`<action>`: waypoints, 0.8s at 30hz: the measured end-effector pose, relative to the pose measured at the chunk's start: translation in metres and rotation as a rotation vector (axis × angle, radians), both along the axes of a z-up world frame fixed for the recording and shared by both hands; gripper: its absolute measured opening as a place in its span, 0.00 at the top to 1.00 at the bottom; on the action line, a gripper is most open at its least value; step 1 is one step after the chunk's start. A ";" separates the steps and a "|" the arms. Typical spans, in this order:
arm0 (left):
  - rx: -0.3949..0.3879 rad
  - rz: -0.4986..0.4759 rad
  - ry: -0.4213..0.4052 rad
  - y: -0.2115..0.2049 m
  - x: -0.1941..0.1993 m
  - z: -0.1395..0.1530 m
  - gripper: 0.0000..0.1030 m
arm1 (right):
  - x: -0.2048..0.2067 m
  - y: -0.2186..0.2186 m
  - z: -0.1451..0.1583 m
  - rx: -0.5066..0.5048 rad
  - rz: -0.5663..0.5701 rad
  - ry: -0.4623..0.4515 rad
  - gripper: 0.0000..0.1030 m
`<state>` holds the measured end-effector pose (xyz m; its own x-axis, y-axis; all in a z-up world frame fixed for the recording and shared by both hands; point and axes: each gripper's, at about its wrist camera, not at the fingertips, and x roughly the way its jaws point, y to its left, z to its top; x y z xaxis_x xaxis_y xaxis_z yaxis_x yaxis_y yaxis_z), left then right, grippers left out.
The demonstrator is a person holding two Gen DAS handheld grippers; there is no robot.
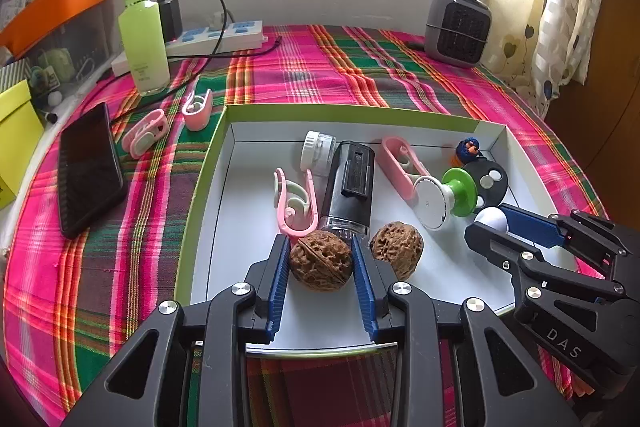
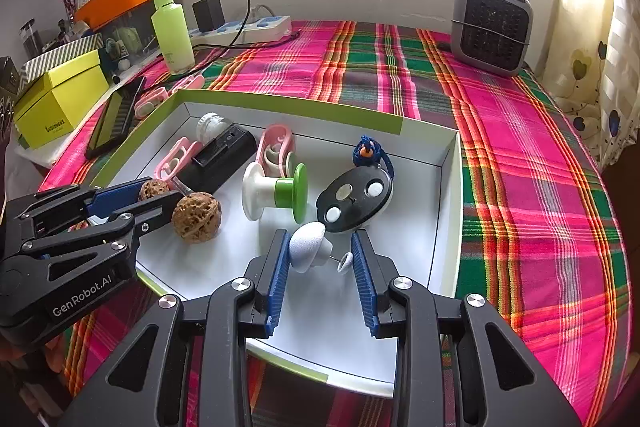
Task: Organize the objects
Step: 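Lower the walnut and white knob into the tray and open both grippers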
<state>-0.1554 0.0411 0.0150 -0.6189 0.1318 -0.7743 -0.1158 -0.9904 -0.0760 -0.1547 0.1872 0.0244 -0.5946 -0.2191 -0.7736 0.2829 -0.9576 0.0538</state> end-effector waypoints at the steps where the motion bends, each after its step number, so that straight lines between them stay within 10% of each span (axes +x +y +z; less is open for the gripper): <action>1: -0.005 0.000 0.000 0.000 0.000 0.000 0.72 | 0.000 0.000 0.000 0.002 0.000 0.002 0.68; 24: -0.012 0.002 0.001 0.002 0.001 0.000 0.71 | 0.001 -0.002 -0.001 0.023 0.004 0.004 0.68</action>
<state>-0.1544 0.0430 0.0147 -0.6196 0.1213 -0.7755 -0.1141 -0.9914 -0.0639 -0.1540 0.1852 0.0234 -0.5964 -0.2034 -0.7765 0.2871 -0.9574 0.0303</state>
